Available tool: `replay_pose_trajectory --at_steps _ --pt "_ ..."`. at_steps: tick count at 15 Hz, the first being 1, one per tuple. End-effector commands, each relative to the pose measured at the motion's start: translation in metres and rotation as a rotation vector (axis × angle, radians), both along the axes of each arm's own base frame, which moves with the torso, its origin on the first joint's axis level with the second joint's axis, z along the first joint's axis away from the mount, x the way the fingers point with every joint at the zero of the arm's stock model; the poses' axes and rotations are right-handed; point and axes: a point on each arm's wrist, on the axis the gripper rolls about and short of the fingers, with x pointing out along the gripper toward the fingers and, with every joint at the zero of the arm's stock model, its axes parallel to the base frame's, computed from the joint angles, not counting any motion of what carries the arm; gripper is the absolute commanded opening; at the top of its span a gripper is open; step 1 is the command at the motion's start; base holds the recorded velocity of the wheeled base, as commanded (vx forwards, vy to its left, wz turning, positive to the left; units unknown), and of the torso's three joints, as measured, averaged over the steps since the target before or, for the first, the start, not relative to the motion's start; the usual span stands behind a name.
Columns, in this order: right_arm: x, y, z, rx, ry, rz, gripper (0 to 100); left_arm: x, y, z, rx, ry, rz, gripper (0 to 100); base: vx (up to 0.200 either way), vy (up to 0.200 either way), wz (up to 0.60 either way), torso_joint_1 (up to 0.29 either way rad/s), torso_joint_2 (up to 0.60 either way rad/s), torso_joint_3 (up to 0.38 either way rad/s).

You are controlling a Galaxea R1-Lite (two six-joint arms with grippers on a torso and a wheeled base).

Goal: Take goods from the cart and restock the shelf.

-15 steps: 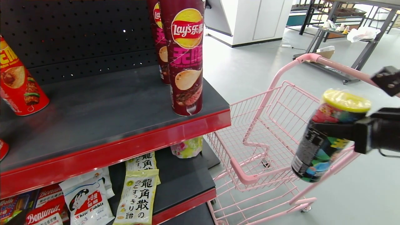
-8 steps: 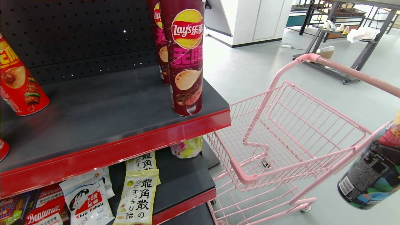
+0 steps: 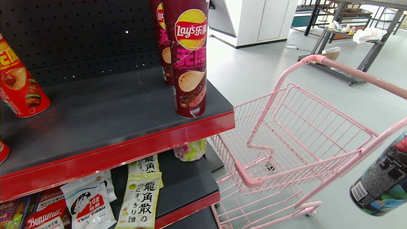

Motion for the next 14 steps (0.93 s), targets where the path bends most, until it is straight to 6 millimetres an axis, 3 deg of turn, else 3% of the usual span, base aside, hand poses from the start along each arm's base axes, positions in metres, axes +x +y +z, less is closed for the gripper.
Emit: replay_pose_trajectory --at_steps 1,4,13,14 --pt "-0.0029 -0.0005 -0.0041 -0.007 0.003 0.003 0 -0.0023 0.0009 0.004 0.007 -0.024 -0.001 100 0.0 0.0 0.0 0.0 0.0 0.0" --pt "-0.0037 -0.0006 -0.0071 -0.017 0.007 0.005 0 -0.0026 0.001 0.0046 0.011 -0.027 -0.002 100 0.0 0.0 0.0 0.0 0.0 0.0" --pt "-0.0035 -0.0006 -0.0092 -0.055 0.007 0.018 0 -0.0026 0.0011 0.004 0.013 -0.027 -0.001 100 -0.2 0.0 0.0 0.003 0.0 0.002" --pt "-0.0035 -0.0007 -0.0097 -0.058 0.008 0.017 0 -0.0027 0.0011 0.0045 0.011 -0.03 -0.002 100 0.0 0.0 0.0 0.0 0.0 0.0"
